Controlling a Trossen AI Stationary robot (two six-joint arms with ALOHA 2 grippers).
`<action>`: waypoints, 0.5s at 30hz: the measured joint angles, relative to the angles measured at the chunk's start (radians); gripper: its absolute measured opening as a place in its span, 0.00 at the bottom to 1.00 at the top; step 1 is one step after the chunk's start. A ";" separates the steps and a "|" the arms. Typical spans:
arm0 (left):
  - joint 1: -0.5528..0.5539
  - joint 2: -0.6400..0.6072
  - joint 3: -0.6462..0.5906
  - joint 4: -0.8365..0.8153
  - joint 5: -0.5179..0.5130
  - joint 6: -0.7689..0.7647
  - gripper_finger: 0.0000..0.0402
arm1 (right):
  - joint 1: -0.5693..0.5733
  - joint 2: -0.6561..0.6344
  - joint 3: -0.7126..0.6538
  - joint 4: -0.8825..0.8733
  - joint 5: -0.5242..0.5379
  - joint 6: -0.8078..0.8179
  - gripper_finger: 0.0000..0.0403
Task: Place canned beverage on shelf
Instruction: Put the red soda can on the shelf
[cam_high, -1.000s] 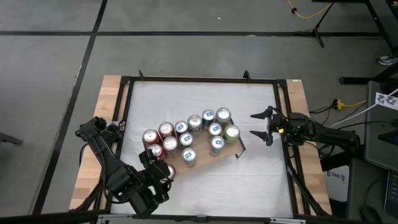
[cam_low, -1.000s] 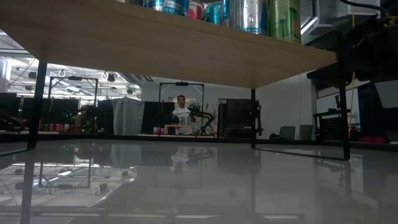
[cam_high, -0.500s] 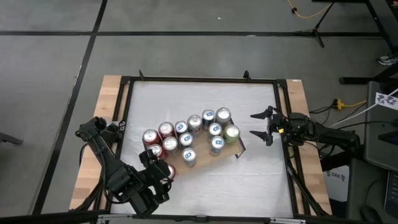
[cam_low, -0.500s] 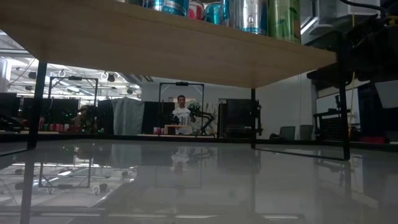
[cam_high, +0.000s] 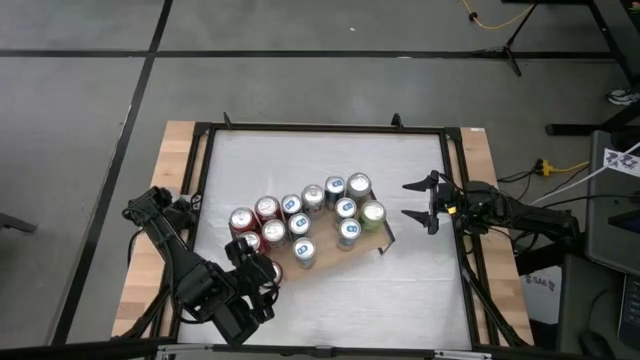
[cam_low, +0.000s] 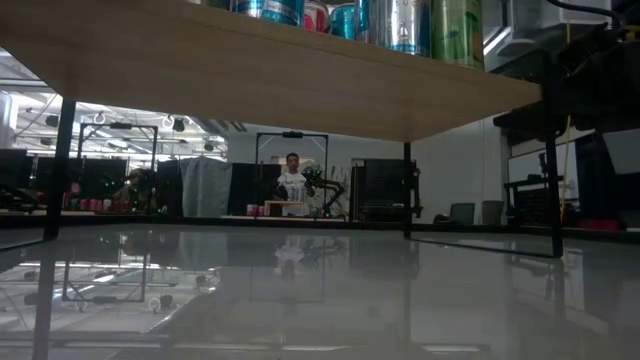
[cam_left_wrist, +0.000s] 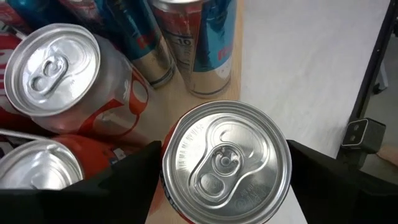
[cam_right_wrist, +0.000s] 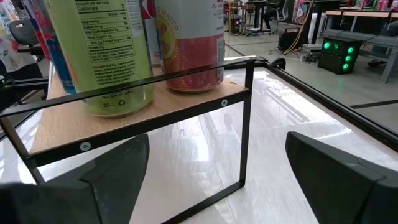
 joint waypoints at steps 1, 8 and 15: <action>0.000 0.000 0.000 0.000 0.000 0.008 0.77 | 0.000 0.000 0.000 0.000 0.000 0.000 0.91; 0.006 0.000 0.000 0.003 -0.008 0.052 0.77 | 0.000 0.000 0.000 0.000 0.000 0.000 0.91; 0.029 0.000 -0.001 -0.002 -0.027 0.055 0.77 | 0.000 0.000 0.000 0.000 0.000 0.000 0.91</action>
